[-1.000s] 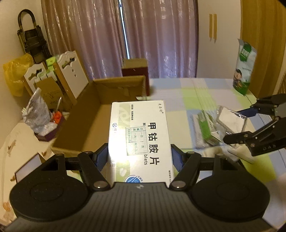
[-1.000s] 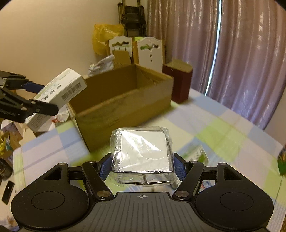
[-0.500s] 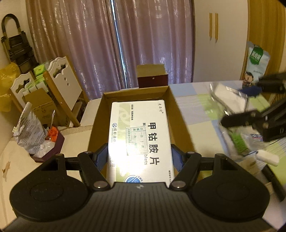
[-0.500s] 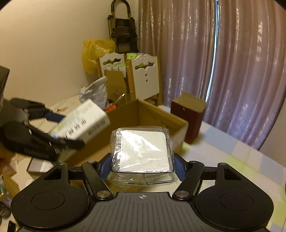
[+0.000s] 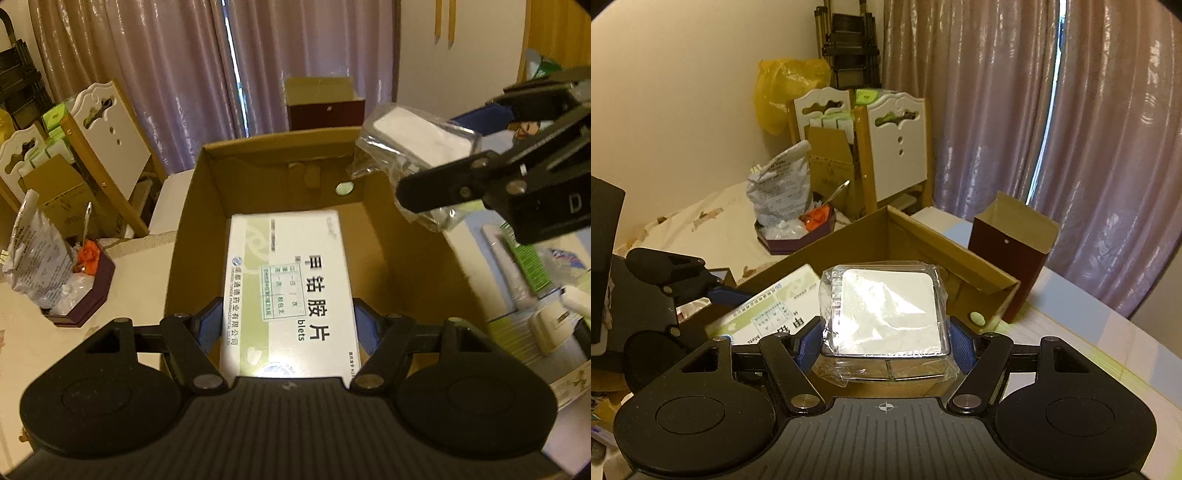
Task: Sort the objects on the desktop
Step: 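Open the left tool to drop the medicine box while the right tool drops the package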
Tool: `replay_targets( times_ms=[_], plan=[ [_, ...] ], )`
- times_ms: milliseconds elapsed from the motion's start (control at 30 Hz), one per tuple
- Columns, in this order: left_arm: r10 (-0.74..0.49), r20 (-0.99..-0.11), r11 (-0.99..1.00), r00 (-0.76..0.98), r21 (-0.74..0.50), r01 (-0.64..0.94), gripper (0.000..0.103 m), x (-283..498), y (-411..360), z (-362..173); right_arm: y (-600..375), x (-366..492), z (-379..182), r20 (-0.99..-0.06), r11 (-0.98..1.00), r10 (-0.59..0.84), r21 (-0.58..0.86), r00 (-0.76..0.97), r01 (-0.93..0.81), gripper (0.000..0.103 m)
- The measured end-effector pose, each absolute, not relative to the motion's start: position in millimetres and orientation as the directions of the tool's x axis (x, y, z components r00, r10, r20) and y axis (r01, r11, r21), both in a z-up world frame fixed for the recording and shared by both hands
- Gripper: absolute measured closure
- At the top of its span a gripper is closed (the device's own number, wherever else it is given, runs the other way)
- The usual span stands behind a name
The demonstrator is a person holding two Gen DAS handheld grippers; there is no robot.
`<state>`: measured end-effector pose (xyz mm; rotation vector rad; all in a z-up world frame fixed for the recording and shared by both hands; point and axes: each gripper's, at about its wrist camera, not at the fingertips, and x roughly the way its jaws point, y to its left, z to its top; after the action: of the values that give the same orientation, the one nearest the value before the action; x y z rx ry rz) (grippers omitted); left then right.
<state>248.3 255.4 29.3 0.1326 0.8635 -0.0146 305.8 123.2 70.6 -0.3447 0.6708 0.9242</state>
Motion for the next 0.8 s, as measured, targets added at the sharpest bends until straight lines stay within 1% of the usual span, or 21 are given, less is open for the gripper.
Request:
replay_targets(
  times_ms=[533,800],
  plan=[
    [0.07,-0.75,0.989,0.658,0.137,0.05,0.035,234,273,39,166,321,33,-0.726,0.519,0.582,-0.015,0.366,-0.854,0.034],
    [0.06,-0.757,0.991,0.65,0.123,0.053,0.032,228,274,36,174,324,11,-0.763,0.5,0.544,-0.039,0.349,-0.865,0.034]
  ],
)
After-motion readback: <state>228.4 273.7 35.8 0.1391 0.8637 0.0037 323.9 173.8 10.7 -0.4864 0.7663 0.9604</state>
